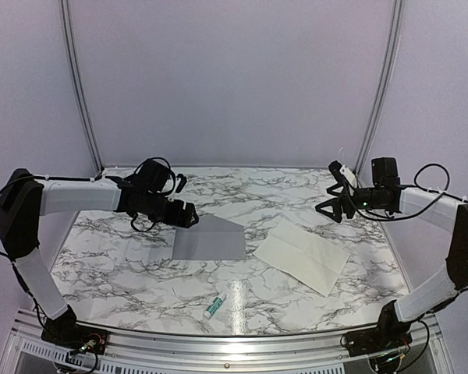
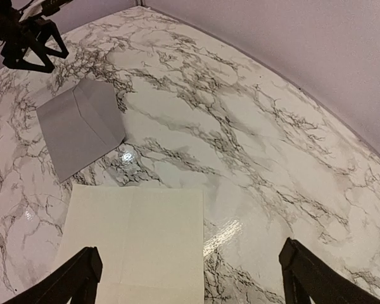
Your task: Place the letter into the envelope and seal it
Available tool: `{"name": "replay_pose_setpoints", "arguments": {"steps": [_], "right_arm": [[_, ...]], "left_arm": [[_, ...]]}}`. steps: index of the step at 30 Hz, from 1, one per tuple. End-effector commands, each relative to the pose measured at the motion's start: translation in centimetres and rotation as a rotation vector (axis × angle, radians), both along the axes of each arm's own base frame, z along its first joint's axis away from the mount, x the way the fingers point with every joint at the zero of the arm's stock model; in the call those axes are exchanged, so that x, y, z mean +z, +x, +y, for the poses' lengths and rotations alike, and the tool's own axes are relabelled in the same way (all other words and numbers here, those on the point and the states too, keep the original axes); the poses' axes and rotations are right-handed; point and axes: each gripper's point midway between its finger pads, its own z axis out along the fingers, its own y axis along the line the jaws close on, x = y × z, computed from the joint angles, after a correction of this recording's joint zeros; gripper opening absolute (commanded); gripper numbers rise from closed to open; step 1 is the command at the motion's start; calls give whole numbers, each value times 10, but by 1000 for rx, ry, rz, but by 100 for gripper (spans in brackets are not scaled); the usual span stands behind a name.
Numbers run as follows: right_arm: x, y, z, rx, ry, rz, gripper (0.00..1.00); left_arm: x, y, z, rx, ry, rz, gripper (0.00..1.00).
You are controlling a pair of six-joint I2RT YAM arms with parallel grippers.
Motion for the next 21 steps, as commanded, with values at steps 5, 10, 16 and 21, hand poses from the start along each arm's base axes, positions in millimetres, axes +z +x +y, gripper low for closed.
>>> {"name": "replay_pose_setpoints", "arguments": {"steps": [5, 10, 16, 21], "right_arm": [[19, -4, 11, 78, 22, -38, 94], [18, -4, 11, 78, 21, -34, 94], [11, -3, 11, 78, 22, -15, 94], [7, -2, 11, 77, 15, -7, 94]], "left_arm": [[12, 42, -17, -263, 119, -155, 93], [0, 53, -30, -377, 80, -145, 90], [-34, 66, -32, -454, 18, -84, 85], [-54, 61, -39, -511, -134, 15, 68]]}}
